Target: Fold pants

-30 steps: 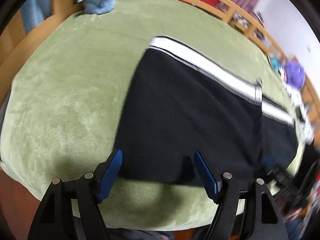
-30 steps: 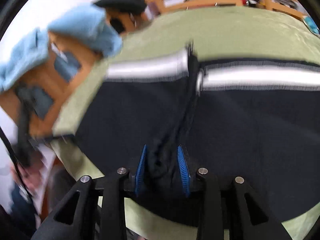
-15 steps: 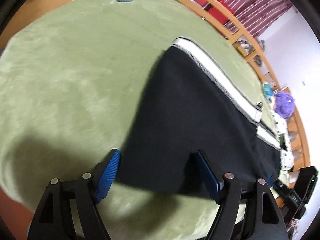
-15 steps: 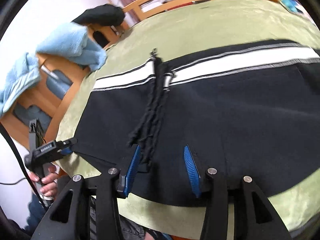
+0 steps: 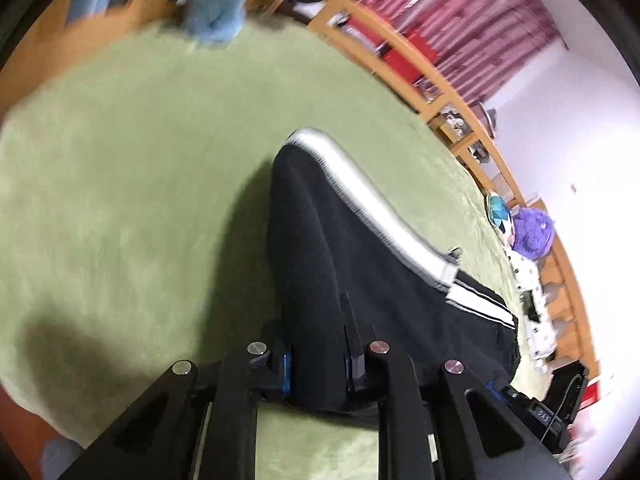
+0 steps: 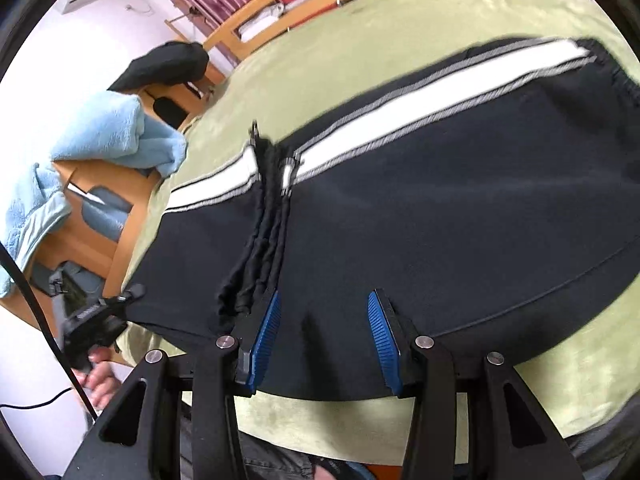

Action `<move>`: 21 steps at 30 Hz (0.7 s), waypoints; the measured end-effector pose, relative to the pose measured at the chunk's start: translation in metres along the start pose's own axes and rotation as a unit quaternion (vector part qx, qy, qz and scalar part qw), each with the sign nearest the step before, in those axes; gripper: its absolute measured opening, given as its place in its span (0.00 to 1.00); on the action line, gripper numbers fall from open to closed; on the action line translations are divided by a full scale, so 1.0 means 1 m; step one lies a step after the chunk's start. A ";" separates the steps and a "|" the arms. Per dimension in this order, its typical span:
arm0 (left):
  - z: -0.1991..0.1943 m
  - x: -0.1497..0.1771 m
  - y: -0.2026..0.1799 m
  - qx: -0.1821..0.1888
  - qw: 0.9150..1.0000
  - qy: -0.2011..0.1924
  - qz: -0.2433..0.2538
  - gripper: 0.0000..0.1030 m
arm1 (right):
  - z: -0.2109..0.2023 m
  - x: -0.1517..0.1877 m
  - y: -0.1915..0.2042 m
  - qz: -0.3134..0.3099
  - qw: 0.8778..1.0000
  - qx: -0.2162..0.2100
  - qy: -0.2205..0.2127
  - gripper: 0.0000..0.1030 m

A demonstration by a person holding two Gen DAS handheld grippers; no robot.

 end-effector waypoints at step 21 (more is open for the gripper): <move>0.067 0.079 -0.491 0.093 0.923 0.081 0.365 0.27 | -0.181 -0.001 -0.177 0.079 0.986 0.041 -0.144 0.44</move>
Point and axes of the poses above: each gripper's, at about its wrist camera, not at the fingertips, and z roughly the way its jaws point, y to its left, x to its underside, the point moved 8 cm from there along z, roughly the way its jaws point, and after that the axes turned 12 degrees about y, right-handed, at the moved point
